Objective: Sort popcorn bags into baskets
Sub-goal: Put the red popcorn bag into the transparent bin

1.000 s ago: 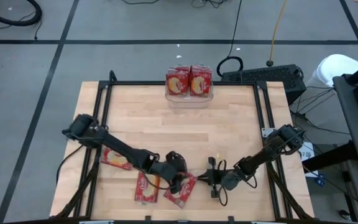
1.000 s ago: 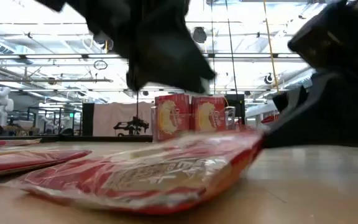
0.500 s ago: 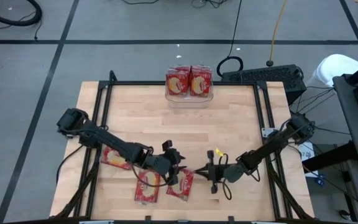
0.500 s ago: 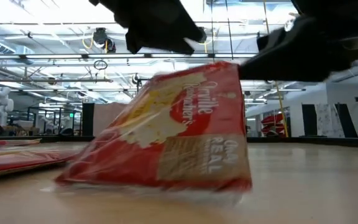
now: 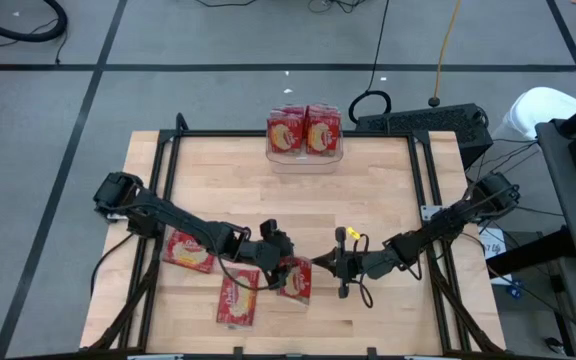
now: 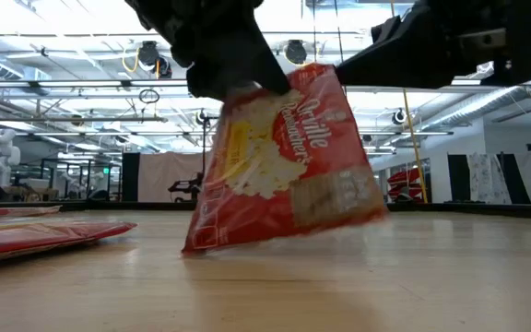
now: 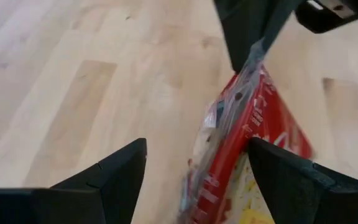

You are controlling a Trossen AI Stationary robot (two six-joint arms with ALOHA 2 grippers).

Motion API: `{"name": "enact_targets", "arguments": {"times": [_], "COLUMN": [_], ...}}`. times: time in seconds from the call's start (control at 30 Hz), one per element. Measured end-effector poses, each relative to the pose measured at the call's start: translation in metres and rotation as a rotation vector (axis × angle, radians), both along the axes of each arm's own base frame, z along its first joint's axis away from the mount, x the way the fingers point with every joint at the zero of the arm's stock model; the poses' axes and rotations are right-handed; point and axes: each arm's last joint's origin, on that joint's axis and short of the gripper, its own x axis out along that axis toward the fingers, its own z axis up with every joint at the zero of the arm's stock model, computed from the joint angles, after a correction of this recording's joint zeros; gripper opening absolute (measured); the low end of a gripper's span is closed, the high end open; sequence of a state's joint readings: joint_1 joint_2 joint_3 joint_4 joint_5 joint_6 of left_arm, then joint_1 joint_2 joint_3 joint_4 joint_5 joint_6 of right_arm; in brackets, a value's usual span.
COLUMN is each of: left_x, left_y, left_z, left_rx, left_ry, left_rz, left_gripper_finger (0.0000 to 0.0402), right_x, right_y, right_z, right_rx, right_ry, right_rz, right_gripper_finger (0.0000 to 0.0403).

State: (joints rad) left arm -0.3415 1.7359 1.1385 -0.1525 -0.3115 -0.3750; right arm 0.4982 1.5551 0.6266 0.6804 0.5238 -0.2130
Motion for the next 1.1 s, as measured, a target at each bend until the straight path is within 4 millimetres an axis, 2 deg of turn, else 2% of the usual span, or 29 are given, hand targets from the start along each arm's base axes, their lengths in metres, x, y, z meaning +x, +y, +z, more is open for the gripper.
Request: {"name": "enact_targets", "arguments": {"times": [0.17,0.3,0.47,0.6,0.8,0.93,1.1], "left_x": [0.0,-0.004,-0.01,-0.012,-0.012,-0.017,-0.026], "left_y": [0.01,0.013,0.011,0.01,0.009,0.011,0.017], "left_z": [-0.006,-0.019,-0.032,-0.031,-0.028,-0.019,-0.002], "left_rx": [-0.02,-0.076,-0.054,-0.044,-0.039,0.001,0.078], "left_ry": [0.025,0.033,-0.012,-0.033,-0.042,-0.053,-0.072], "left_rz": [-0.008,-0.086,-0.185,-0.212,-0.19,-0.16,-0.052], "left_gripper_finger": [0.0253,0.021,0.0112,0.0021,0.0018,0.0007,0.0006], "right_x": [0.0,0.0,0.001,0.003,0.002,-0.005,-0.025], "right_y": [-0.001,-0.002,-0.005,-0.008,-0.01,-0.015,-0.026], "right_z": [0.001,0.001,0.001,0.001,0.006,0.021,0.047], "right_rx": [-0.055,-0.09,-0.093,-0.096,-0.015,0.166,0.411], "right_ry": [0.006,0.008,0.009,0.009,-0.014,-0.041,0.005], "right_rz": [0.013,0.022,0.009,-0.003,-0.033,-0.136,-0.233], "right_gripper_finger": [0.0,0.0,0.0,0.0,0.0,0.0013,0.0051]}}
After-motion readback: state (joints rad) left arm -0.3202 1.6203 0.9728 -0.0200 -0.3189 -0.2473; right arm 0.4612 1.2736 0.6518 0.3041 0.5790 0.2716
